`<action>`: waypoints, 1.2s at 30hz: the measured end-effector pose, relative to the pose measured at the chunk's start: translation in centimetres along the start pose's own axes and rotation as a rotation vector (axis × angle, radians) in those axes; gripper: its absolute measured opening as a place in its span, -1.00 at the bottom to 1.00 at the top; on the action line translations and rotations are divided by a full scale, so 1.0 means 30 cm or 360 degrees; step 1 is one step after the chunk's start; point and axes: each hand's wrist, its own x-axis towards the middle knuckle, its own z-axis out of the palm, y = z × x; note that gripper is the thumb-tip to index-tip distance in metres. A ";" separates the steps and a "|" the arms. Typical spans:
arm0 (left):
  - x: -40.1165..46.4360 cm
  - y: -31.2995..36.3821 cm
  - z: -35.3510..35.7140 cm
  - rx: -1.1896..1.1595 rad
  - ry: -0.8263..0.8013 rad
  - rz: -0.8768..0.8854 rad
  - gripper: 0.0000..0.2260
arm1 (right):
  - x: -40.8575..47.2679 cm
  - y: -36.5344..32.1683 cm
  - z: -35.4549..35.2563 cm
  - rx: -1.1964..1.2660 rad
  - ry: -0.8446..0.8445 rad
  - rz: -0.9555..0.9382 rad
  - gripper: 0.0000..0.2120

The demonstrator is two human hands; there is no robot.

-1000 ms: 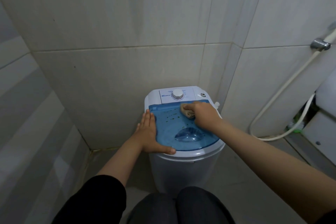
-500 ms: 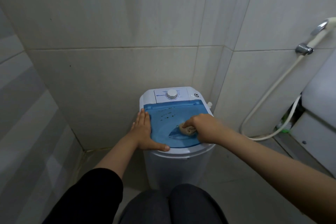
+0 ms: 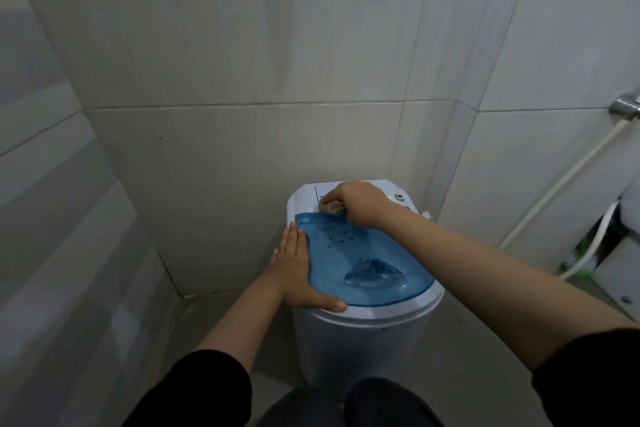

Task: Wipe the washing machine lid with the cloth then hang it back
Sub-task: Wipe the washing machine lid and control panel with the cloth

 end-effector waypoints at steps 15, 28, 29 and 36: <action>0.003 -0.009 0.009 0.0015 0.0052 -0.0012 0.38 | -0.116 0.022 0.143 -0.0064 0.0116 -0.0036 -0.44; 0.007 -0.011 0.010 0.0029 0.0040 -0.0018 0.41 | -0.265 0.011 0.119 -0.0215 -0.0178 -0.0207 -0.48; 0.008 -0.012 0.009 0.0028 0.0041 -0.0016 0.41 | -0.265 0.006 0.094 -0.0219 -0.0255 -0.0208 -0.49; 0.005 -0.013 0.009 0.0023 0.0039 0.0001 0.40 | -0.132 -0.019 -0.070 -0.0036 -0.0113 -0.0084 -0.50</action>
